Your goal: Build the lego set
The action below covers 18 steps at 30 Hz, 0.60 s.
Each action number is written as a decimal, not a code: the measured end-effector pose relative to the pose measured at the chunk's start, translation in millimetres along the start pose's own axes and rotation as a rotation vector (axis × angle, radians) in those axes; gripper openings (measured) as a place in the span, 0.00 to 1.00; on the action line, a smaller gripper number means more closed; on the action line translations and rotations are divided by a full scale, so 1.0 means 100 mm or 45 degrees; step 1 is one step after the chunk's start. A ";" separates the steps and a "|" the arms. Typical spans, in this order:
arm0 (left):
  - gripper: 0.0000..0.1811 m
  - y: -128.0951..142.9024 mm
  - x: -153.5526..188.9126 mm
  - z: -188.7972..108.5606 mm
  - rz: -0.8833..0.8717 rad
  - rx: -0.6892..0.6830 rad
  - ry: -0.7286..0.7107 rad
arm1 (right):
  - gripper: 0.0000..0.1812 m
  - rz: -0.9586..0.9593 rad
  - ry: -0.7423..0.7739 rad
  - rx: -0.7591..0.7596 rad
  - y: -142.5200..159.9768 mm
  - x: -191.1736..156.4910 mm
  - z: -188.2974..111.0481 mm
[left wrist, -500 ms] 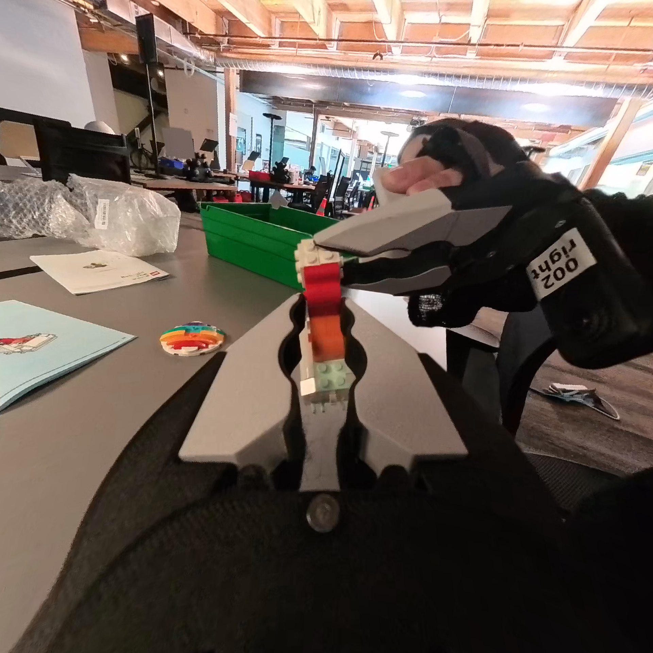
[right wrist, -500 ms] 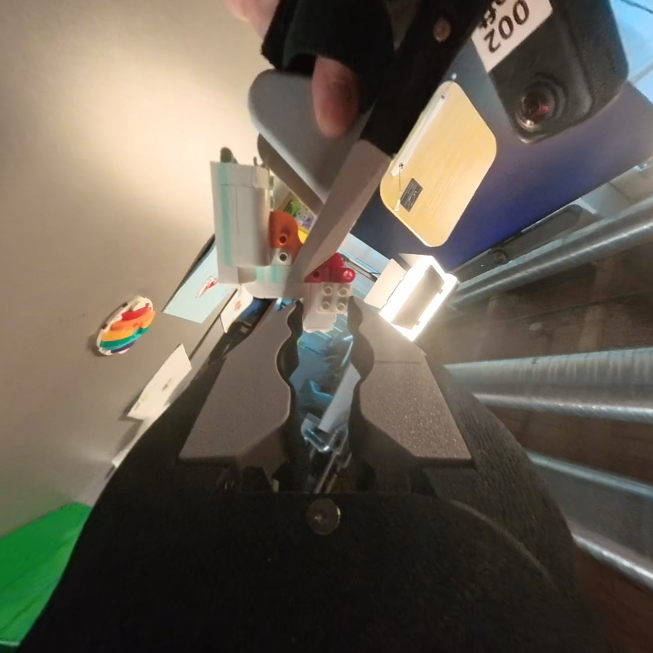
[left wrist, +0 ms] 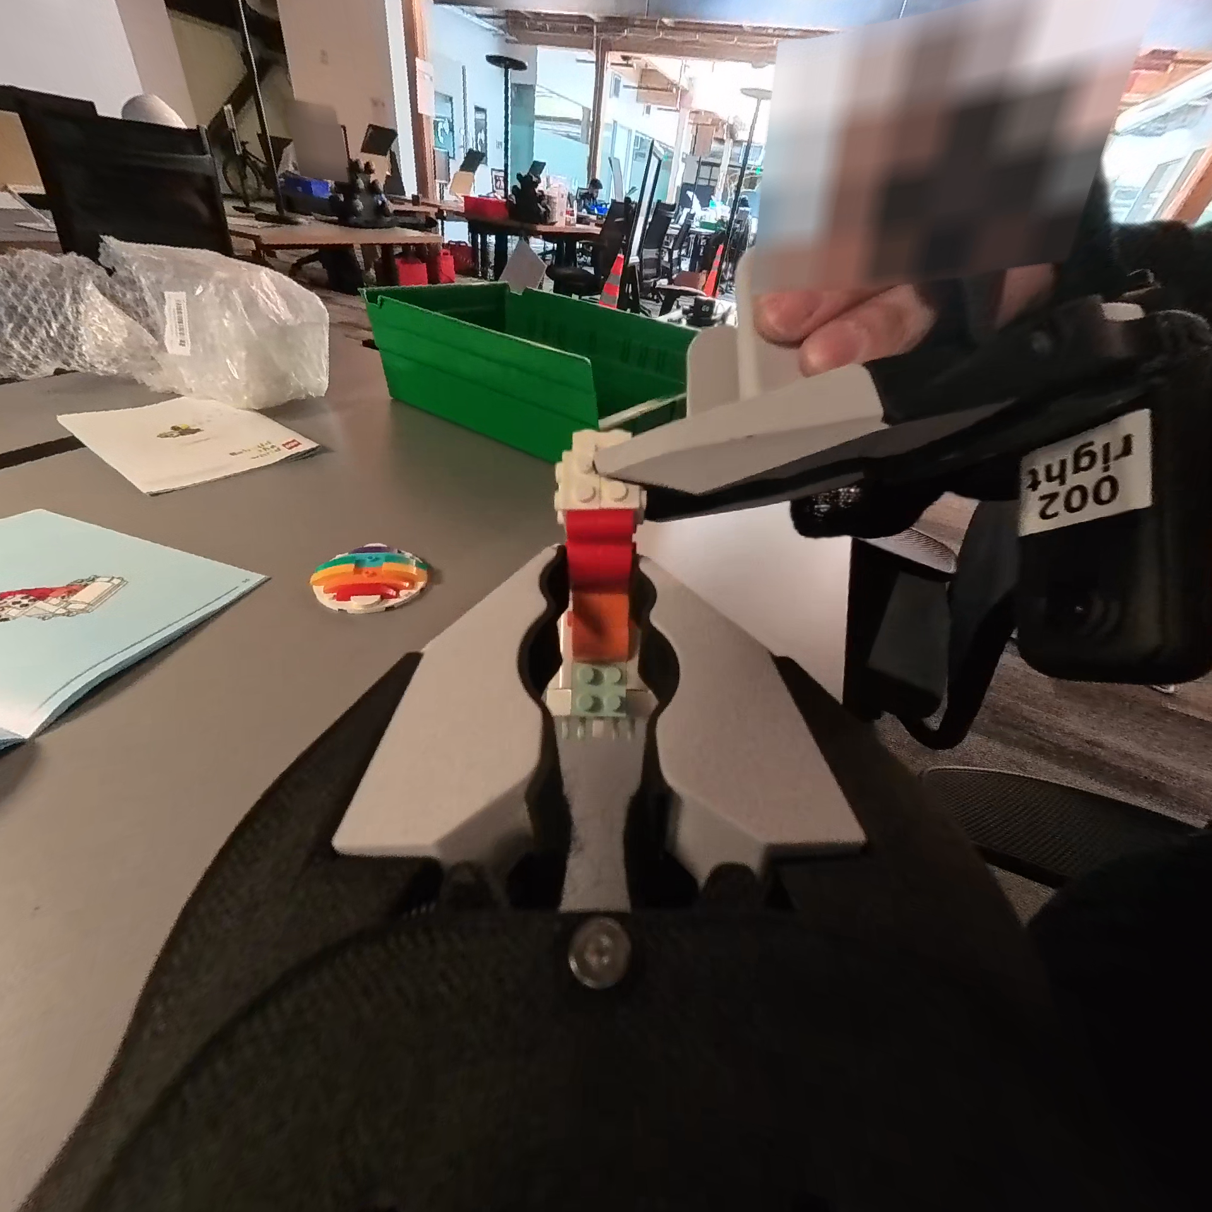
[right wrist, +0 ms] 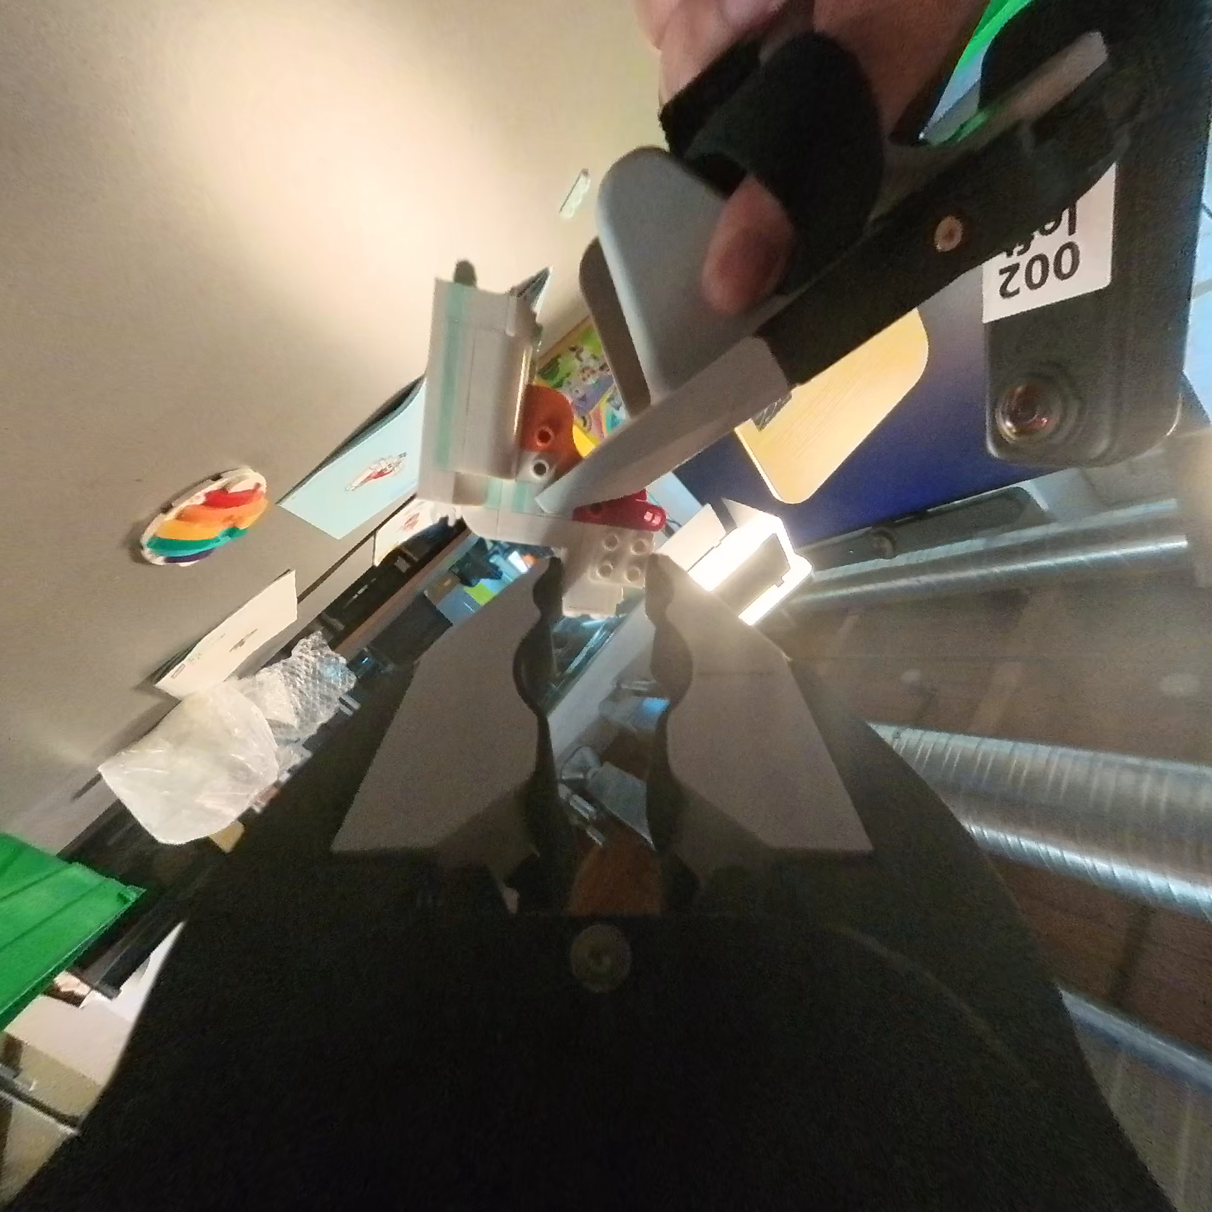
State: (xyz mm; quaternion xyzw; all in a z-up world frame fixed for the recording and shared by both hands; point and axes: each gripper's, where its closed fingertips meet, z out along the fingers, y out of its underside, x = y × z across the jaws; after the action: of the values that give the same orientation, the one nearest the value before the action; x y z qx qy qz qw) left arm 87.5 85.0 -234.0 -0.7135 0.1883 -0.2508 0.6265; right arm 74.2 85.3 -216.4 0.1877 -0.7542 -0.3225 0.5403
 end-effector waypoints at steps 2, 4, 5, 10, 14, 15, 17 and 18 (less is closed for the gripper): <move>0.09 -0.04 0.01 -0.01 0.017 0.029 0.005 | 0.13 0.030 0.013 -0.007 0.02 0.03 -0.01; 0.10 -0.09 0.02 -0.04 0.027 0.077 0.031 | 0.13 0.107 0.036 -0.007 0.04 0.08 -0.02; 0.10 -0.12 0.03 -0.05 0.023 0.106 0.045 | 0.13 0.140 0.048 -0.006 0.05 0.10 -0.02; 0.10 -0.16 0.06 -0.10 -0.009 0.185 0.082 | 0.13 0.205 0.076 -0.028 0.06 0.19 -0.04; 0.09 -0.10 0.02 -0.06 0.000 0.106 0.073 | 0.13 0.228 0.033 -0.028 0.05 0.12 -0.02; 0.09 -0.07 0.01 -0.05 -0.020 0.076 0.088 | 0.13 0.270 0.009 -0.019 0.05 0.09 0.00; 0.09 -0.05 -0.06 -0.04 -0.083 0.031 0.118 | 0.14 0.471 -0.068 0.025 0.04 0.02 0.03; 0.09 -0.03 -0.14 -0.05 -0.070 -0.005 0.090 | 0.21 0.627 -0.131 0.045 0.05 -0.02 0.05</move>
State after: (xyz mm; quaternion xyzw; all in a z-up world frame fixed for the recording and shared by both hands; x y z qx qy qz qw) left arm 73.0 89.7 -232.2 -0.7104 0.1913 -0.2927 0.6108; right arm 70.4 91.9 -215.7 -0.0091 -0.8094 -0.1769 0.5600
